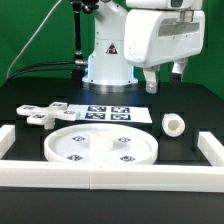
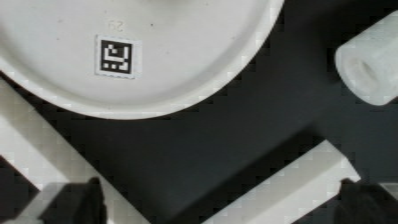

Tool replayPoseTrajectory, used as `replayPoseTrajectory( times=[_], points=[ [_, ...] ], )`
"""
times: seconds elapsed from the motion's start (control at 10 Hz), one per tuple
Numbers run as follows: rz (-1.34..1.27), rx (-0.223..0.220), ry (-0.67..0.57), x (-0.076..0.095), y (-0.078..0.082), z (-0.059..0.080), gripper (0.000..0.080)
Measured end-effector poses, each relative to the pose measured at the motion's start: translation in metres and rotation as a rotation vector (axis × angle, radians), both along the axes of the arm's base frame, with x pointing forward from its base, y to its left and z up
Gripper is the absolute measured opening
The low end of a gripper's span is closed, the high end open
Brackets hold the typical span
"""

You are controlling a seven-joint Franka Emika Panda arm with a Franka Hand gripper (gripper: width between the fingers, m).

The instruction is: Assemble round table

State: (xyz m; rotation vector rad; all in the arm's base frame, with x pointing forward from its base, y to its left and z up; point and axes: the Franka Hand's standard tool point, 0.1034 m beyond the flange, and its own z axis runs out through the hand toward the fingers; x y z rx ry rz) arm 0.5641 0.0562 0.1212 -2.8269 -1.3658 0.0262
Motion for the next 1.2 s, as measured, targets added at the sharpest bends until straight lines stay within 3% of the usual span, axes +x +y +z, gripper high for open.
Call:
replayPoseTrajectory(
  times=[0.5,0.7,1.0,1.2],
  points=[
    [0.047,0.0,-0.003,-0.001,-0.006,-0.002,0.065],
    [0.119,0.001,-0.033,-0.014,-0.044,-0.026,0.065],
    [0.181,0.012,-0.044,-0.015,-0.087,-0.071,0.065],
    [0.188,0.019,-0.027,-0.014,-0.101,-0.088,0.065]
  ],
)
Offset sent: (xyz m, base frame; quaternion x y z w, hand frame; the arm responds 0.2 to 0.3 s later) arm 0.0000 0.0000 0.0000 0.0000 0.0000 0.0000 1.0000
